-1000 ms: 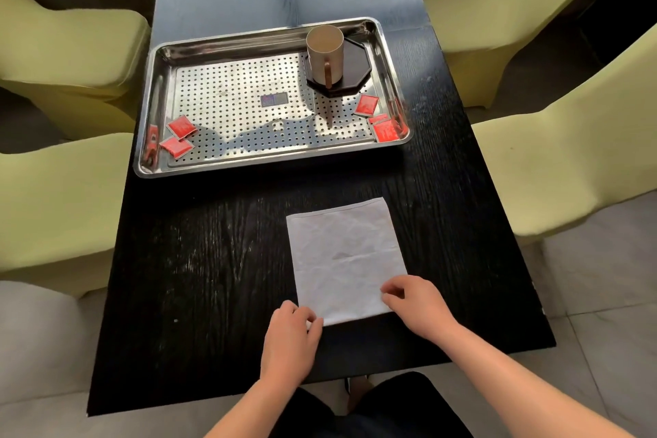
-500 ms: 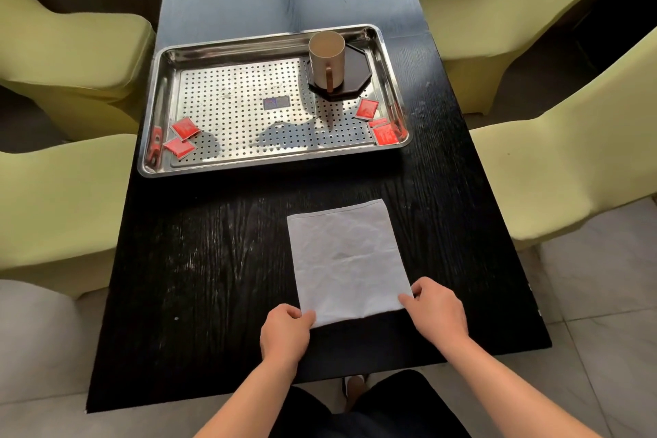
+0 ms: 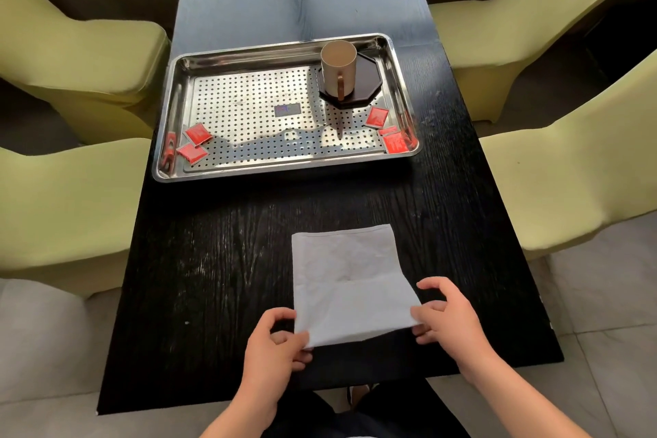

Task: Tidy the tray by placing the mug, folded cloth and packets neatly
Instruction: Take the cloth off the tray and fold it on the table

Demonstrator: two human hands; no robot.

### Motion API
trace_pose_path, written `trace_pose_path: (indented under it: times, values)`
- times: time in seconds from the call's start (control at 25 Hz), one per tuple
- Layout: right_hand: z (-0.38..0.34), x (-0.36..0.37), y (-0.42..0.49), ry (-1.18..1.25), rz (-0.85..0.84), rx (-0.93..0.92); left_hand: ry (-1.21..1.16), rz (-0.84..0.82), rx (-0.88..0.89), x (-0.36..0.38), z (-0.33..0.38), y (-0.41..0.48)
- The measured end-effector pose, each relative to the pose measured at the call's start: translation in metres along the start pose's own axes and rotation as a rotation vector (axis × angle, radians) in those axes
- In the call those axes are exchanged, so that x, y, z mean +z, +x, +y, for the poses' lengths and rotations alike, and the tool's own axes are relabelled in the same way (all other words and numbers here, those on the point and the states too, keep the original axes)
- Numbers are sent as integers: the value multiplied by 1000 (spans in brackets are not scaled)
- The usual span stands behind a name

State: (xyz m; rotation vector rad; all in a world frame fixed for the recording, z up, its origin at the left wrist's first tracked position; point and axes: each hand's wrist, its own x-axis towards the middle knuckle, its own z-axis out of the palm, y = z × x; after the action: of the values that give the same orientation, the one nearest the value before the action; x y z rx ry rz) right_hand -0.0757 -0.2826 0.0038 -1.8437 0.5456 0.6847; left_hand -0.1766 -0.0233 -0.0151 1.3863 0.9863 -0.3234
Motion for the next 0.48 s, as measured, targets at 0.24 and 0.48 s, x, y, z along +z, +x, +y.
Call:
trace_pose_path:
  times: [0.24, 0.48]
  values:
    - [-28, -4, 16, 223, -64, 18, -60, -21, -36, -1, 43, 18]
    - [-61, 3, 59, -73, -71, -149, 195, -6, 160, 5, 83, 62]
